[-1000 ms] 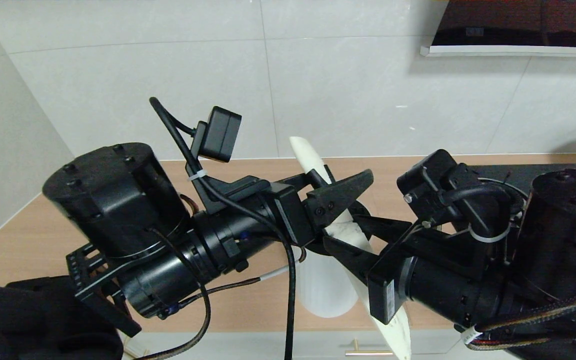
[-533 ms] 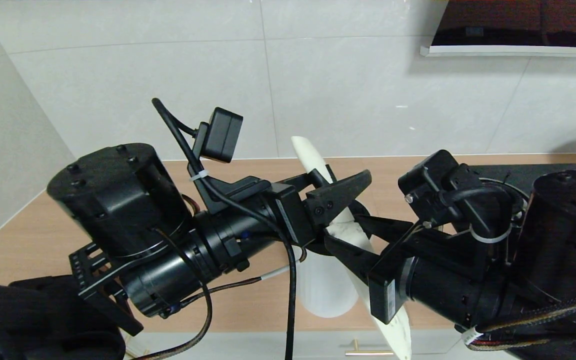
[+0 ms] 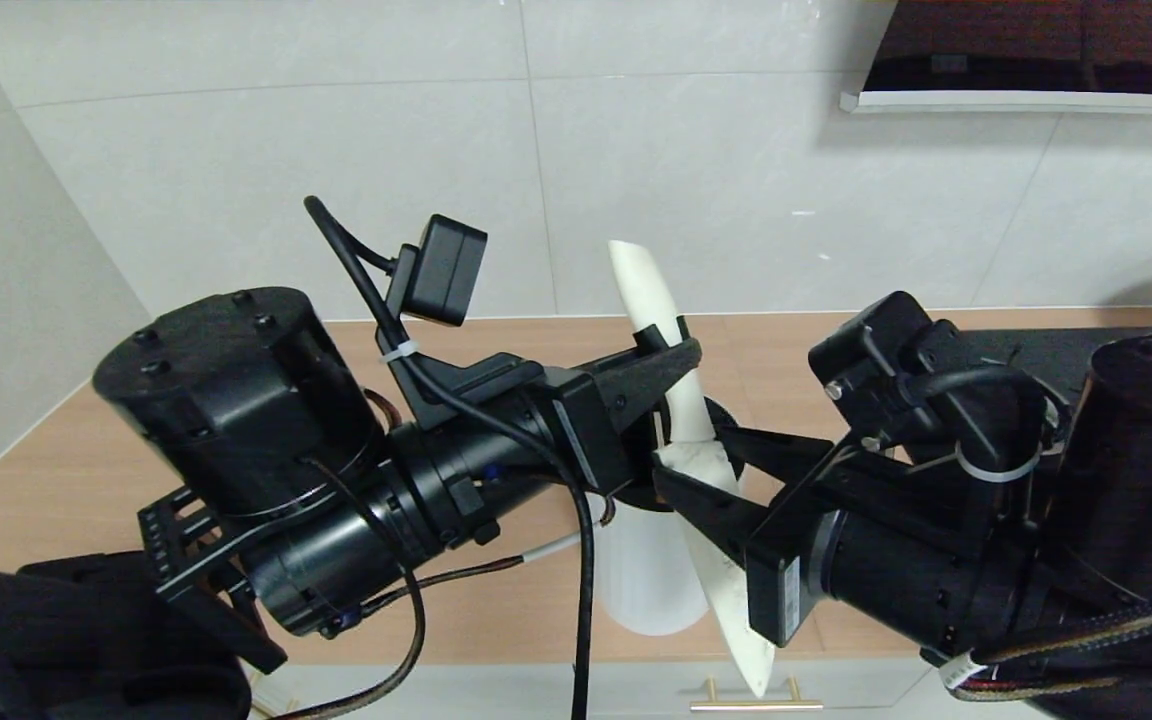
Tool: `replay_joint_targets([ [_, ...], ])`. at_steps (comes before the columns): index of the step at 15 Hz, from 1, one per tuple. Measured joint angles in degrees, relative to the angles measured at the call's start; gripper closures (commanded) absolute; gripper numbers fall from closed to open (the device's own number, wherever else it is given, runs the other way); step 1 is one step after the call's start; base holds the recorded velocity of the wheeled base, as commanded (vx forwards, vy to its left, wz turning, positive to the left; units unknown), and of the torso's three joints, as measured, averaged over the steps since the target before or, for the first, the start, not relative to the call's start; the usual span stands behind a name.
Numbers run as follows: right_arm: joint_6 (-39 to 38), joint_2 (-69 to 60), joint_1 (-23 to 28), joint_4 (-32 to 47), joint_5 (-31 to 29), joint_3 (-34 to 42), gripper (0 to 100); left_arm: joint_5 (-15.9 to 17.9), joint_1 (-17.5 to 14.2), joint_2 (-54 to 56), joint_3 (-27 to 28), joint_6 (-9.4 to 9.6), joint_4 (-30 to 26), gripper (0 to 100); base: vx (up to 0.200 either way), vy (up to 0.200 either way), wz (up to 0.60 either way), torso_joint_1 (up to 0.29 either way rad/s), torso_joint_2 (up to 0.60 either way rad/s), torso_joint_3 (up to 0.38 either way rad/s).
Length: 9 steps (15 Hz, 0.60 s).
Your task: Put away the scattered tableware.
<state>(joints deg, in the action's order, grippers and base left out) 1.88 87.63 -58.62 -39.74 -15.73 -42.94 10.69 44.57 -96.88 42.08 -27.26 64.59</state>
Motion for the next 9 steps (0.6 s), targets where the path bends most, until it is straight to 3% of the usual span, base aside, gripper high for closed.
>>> replay_joint_targets([
  [2,0.01,-0.28,0.00,0.04,-0.23,0.00,100,0.01,0.00,0.29,0.02,0.02,-0.05,100,0.000,0.000,0.00,0.000,0.00,0.000],
  [3,0.01,-0.39,0.00,-0.02,-0.28,0.00,0,0.04,0.00,0.57,0.02,0.02,-0.10,100,0.000,0.000,0.00,0.000,0.00,0.000],
  [9,0.22,-3.47,0.88,-0.02,-0.30,0.51,0,0.01,-0.24,5.27,2.32,0.35,-1.12,100,0.000,0.000,0.00,0.000,0.00,0.000],
])
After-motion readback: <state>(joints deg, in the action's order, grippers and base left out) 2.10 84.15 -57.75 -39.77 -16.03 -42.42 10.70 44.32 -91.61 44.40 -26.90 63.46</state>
